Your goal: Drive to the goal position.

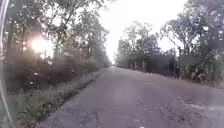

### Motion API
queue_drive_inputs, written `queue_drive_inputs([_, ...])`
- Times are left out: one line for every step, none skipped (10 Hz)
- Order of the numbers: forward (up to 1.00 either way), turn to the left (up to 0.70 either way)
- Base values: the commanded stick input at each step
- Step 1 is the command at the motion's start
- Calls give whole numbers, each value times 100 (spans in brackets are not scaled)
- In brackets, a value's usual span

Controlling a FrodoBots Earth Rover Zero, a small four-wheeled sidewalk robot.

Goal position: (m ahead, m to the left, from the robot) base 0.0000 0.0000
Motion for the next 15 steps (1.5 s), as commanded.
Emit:
queue_drive_inputs([10,1])
queue_drive_inputs([10,1])
queue_drive_inputs([10,1])
queue_drive_inputs([10,1])
queue_drive_inputs([10,1])
queue_drive_inputs([10,1])
queue_drive_inputs([10,1])
queue_drive_inputs([10,1])
queue_drive_inputs([10,1])
queue_drive_inputs([10,1])
queue_drive_inputs([10,1])
queue_drive_inputs([10,1])
queue_drive_inputs([10,1])
queue_drive_inputs([10,1])
queue_drive_inputs([10,1])
